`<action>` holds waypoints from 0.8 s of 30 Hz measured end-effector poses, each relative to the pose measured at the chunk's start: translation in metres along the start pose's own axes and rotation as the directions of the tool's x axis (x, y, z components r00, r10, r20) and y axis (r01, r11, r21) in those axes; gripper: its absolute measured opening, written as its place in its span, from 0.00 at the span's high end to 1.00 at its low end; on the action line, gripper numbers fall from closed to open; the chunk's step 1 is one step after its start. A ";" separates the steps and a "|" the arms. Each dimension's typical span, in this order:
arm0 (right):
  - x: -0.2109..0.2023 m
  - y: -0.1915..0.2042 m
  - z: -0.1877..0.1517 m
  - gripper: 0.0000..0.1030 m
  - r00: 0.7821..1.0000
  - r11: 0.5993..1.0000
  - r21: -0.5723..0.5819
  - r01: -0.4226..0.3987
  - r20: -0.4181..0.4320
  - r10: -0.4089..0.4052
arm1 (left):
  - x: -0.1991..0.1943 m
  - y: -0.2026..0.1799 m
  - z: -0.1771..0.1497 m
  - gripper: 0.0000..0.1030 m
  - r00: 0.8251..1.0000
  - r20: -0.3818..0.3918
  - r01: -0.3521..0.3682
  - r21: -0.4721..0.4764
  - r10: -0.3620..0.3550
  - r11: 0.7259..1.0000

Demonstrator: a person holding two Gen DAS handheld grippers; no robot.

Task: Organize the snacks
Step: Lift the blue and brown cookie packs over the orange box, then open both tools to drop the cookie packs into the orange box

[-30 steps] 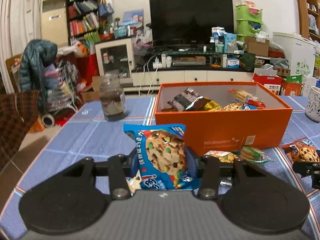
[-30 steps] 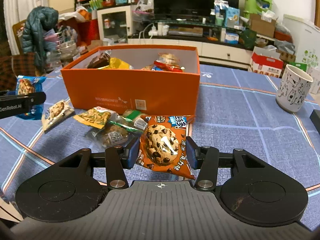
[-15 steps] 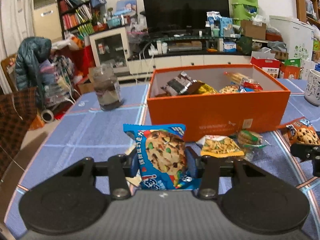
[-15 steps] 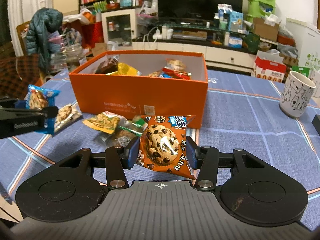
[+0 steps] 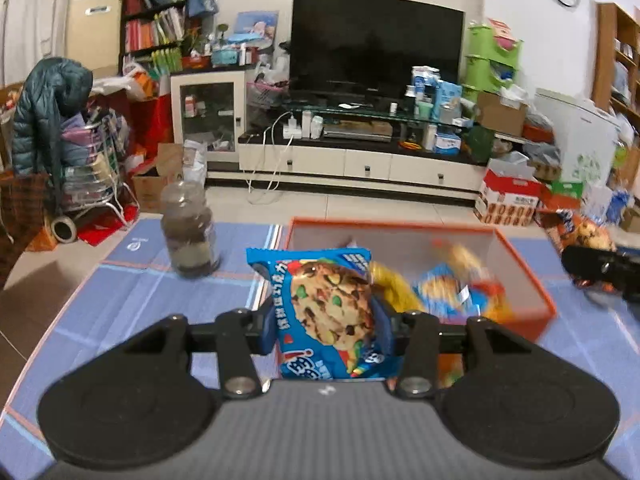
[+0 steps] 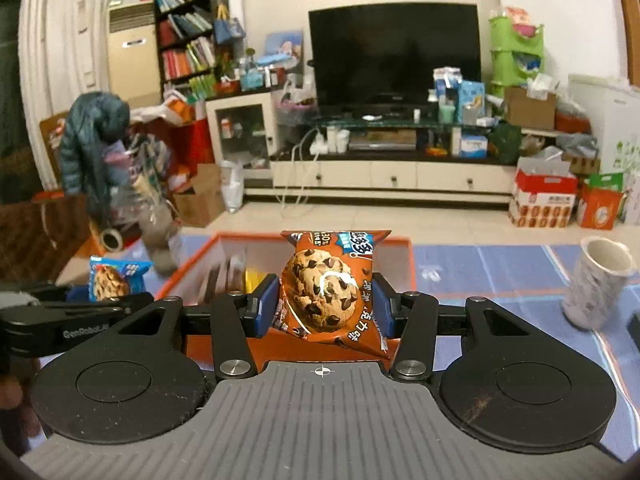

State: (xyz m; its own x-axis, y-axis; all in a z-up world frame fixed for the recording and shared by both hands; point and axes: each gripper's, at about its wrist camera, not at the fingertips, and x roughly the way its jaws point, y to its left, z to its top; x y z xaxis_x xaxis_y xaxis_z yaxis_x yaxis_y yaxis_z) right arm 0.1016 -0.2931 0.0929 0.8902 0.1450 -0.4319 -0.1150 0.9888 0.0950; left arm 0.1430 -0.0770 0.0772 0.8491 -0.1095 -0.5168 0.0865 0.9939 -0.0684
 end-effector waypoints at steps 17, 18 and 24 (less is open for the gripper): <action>0.032 -0.018 -0.065 0.37 0.990 0.997 0.081 -0.005 -0.143 0.016 | 0.012 0.019 -0.051 0.01 0.993 -0.087 0.077 -0.027 -0.079 0.997; 0.039 -0.020 -0.076 0.39 0.983 0.993 0.116 -0.014 -0.182 0.035 | 0.010 0.021 -0.058 0.01 0.993 -0.096 0.068 -0.034 -0.071 0.997; 0.085 -0.013 -0.105 0.41 0.957 0.980 0.200 -0.004 -0.283 0.062 | 0.010 0.030 -0.082 0.01 0.990 -0.133 0.041 -0.068 -0.050 0.997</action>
State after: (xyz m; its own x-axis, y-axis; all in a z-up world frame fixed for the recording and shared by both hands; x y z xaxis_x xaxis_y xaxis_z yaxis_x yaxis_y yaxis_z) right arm 0.1321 -0.2899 -0.0390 0.7200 0.2101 -0.6614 -0.0284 0.9612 0.2745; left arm 0.1111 -0.0493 0.0003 0.7666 -0.1595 -0.6219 0.0858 0.9854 -0.1470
